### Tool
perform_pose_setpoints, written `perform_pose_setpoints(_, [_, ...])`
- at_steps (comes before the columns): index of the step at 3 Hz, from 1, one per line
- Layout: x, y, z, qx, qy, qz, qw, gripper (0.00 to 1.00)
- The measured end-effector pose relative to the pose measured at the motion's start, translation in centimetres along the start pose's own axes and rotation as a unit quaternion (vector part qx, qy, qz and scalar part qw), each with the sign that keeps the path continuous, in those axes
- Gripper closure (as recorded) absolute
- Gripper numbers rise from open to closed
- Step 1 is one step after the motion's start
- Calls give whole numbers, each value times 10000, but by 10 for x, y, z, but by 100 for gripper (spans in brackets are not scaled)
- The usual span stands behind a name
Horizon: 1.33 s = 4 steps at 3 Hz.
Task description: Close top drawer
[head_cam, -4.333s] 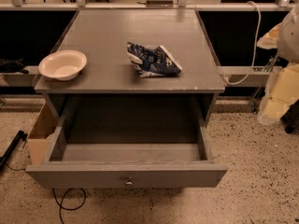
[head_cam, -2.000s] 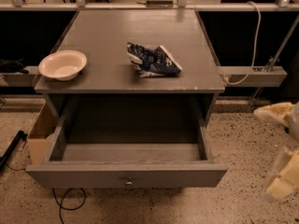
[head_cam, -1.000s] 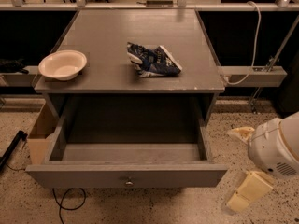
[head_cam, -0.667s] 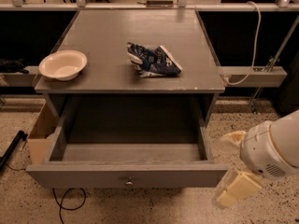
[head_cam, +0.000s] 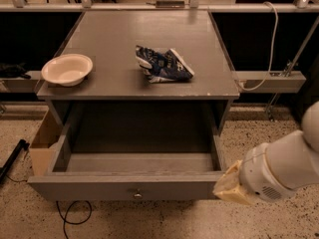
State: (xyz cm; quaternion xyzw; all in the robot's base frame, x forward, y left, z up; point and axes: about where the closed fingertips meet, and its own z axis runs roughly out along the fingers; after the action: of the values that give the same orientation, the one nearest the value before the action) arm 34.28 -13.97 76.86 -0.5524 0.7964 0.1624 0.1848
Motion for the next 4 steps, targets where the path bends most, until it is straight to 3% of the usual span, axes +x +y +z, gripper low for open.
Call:
perform_pose_setpoints(1, [3, 0, 22, -95, 228, -21, 9997, 98])
perform_pose_setpoints(2, [11, -2, 42, -234, 390, 135, 9989, 100])
perform_pose_setpoints(3, [12, -6, 35, -103, 365, 206, 9991, 100])
perform_pose_setpoints(4, [13, -16, -8, 77, -11, 245, 9997, 100])
